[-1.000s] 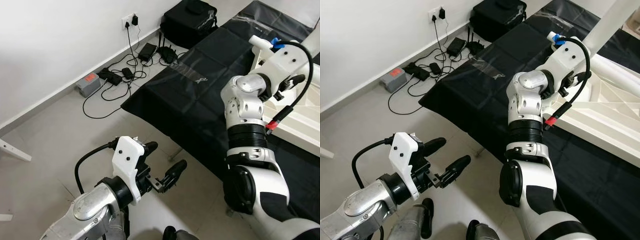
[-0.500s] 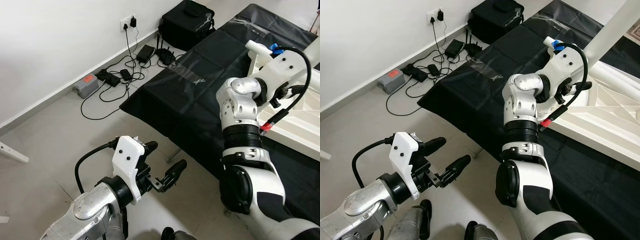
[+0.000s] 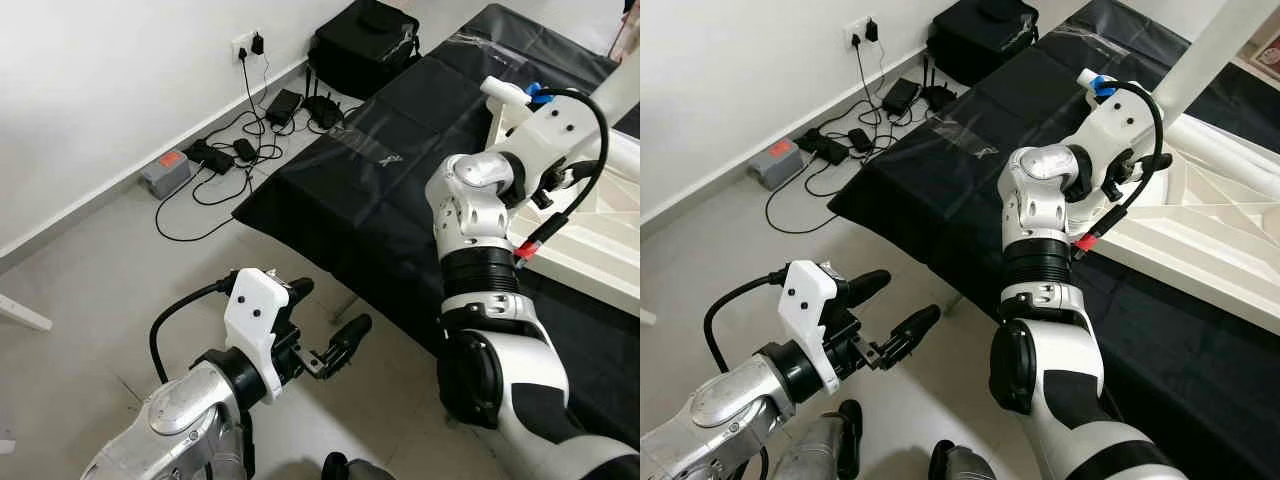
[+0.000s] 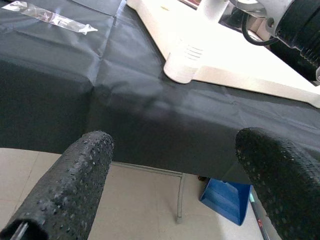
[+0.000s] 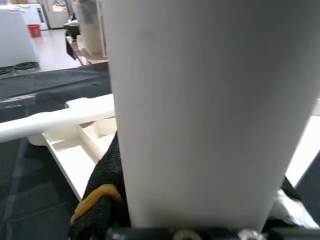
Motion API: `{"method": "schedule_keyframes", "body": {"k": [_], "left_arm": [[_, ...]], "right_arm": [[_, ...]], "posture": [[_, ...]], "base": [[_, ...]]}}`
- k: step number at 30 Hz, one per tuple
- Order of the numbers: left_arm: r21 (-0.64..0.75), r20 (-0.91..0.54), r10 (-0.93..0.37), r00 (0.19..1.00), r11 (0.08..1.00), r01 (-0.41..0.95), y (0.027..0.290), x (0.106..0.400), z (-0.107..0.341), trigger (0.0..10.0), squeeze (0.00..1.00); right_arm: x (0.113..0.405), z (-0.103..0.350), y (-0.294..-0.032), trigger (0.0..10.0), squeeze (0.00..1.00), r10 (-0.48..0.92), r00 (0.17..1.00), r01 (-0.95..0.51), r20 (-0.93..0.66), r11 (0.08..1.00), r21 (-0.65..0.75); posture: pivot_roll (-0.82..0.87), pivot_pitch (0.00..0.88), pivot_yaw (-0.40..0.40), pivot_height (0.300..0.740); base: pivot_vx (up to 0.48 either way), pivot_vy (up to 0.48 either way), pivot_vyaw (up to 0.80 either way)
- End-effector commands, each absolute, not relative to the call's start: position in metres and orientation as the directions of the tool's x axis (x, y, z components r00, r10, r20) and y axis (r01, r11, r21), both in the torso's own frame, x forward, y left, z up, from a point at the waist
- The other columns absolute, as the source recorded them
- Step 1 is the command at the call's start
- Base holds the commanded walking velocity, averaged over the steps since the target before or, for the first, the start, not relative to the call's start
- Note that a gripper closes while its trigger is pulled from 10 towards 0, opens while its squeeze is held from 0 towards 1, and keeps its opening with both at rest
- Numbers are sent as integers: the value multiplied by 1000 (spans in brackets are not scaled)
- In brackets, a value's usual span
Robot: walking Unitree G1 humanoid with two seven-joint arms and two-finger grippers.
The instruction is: Building children table
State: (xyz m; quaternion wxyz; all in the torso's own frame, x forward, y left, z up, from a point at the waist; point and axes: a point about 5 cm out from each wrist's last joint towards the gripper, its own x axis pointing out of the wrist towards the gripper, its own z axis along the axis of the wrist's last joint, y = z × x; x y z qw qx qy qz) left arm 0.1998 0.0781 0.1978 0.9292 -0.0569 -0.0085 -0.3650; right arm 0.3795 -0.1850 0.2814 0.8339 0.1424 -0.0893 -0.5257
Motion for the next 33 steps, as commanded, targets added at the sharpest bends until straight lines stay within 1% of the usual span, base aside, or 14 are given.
{"method": "schedule_keyframes", "body": {"k": [1,2,4,6,8,9,11,12,16,18,22,26,30,33], "left_arm": [[-105,44,-691,721,715,691,76,197,194,10000,0],[-105,44,-691,721,715,691,76,197,194,10000,0],[-104,43,-691,722,715,691,76,197,194,10000,0],[-104,43,-691,722,715,691,76,197,194,10000,0],[-104,43,-691,722,715,691,76,197,193,10000,0],[-104,43,-691,722,715,691,76,197,193,10000,0],[-103,44,-692,720,714,692,76,196,192,10000,0],[-103,44,-692,720,714,693,76,196,192,10000,0],[-101,46,-695,718,712,695,74,196,191,10000,0],[-99,49,-696,716,710,697,74,196,191,10000,0],[-99,48,-699,713,707,700,73,196,191,10000,0],[-97,49,-699,713,707,700,73,197,191,10000,0],[-96,52,-698,714,708,699,73,198,191,10000,0],[-96,52,-698,714,708,699,73,198,191,10000,0]], "right_arm": [[382,235,-182,10000,0,-874,463,877,-148,427,222],[382,235,-182,10000,0,-874,463,877,-148,427,222],[385,251,-182,10000,0,-857,509,838,-73,475,270],[385,251,-182,10000,0,-857,509,838,-73,475,270],[387,269,-184,10000,0,-834,551,789,18,527,316],[387,269,-184,10000,0,-834,551,789,18,527,316],[388,287,-183,10000,0,-794,598,724,109,594,351],[388,291,-183,10000,0,-781,610,707,131,611,356],[388,300,-183,10000,0,-768,617,682,171,630,371],[387,317,-183,10000,0,-757,612,654,229,647,392],[386,326,-182,10000,0,-748,610,633,261,658,407],[384,361,-181,10000,0,-716,603,578,352,697,425],[383,376,-182,10000,0,-703,604,547,375,708,446],[383,376,-182,10000,0,-703,604,547,375,708,446]], "posture": [[183,301,-84,740],[183,301,-84,740],[182,295,-88,740],[182,295,-88,740],[181,284,-87,740],[181,284,-87,740],[177,275,-85,740],[177,275,-85,740],[176,270,-83,740],[172,267,-79,740],[174,263,-83,740],[175,257,-88,740],[173,258,-91,740],[173,258,-91,740]], "base": [[0,0,0],[0,0,0],[0,0,0],[0,0,0],[0,0,0],[0,0,0],[0,0,0],[0,0,0],[0,0,0],[0,0,0],[0,0,0],[0,0,0],[0,0,0],[0,0,0]]}}
